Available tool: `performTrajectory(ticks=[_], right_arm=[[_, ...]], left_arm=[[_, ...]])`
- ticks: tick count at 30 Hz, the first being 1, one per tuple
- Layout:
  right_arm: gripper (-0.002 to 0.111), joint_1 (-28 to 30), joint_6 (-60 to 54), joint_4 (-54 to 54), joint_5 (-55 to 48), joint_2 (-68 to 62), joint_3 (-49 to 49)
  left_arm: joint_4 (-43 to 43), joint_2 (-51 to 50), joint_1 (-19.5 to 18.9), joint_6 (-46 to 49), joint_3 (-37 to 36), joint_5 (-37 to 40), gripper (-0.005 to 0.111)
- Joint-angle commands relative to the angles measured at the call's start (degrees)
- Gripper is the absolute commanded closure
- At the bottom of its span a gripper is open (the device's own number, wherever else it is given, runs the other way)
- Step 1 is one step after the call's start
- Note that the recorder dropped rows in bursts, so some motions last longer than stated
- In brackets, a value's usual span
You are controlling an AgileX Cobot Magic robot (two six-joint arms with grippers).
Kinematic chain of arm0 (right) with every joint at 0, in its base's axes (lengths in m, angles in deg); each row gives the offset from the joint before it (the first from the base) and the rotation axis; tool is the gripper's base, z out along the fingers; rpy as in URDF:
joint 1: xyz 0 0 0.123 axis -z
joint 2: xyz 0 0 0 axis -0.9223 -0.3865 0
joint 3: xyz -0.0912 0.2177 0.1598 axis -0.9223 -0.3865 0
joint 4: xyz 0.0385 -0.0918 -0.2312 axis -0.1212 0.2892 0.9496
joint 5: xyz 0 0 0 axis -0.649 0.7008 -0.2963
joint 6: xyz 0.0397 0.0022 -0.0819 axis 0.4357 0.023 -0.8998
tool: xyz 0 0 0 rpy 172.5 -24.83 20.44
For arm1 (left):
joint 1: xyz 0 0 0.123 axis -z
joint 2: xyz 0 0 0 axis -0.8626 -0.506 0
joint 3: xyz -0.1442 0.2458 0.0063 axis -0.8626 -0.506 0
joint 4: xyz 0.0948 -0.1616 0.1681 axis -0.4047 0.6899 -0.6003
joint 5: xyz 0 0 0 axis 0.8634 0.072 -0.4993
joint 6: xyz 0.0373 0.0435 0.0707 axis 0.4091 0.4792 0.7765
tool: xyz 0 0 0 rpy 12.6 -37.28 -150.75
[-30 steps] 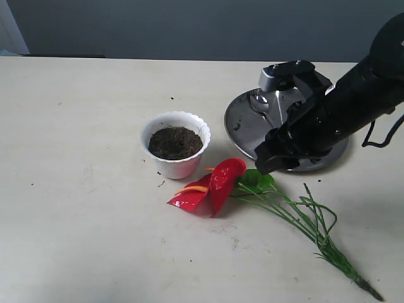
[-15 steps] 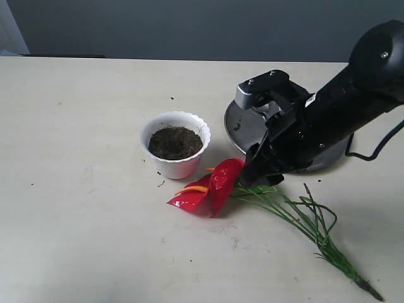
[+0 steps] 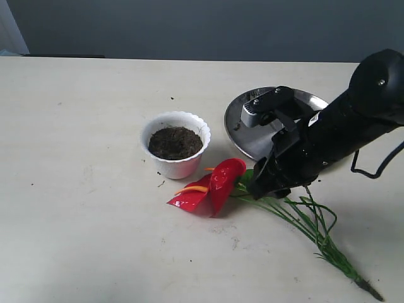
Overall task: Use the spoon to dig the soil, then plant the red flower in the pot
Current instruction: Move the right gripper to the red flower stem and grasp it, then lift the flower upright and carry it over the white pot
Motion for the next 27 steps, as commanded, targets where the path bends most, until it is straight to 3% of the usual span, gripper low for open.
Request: performTrajectory(ticks=[1,12,13,17,27], right_arm=[[0.061,-0.1,-0.4,0.4,0.9,-3.4,-0.3],[0.062,-0.4,-0.4,0.1,2.6,-12.4,-0.3],[0.066,-0.5,-0.4,0.1,2.4,-12.4,-0.3],[0.109,-0.5,-0.3,-0.2,0.3,-11.2,-0.3],[0.108,-0.5,0.9,-0.5,-6.8,-1.8,-0.3]], left_arm=[[0.0,0.3,0.2,-0.2,0.1,-0.1,0.106],[0.0,0.3,0.2,-0.2,0.1,-0.1,0.106],[0.0,0.3,0.2,-0.2,0.1,-0.1,0.106],[0.0,0.3,0.2,-0.2,0.1,-0.1,0.106],[0.0,0.3,0.2,-0.2,0.1,-0.1,0.106]])
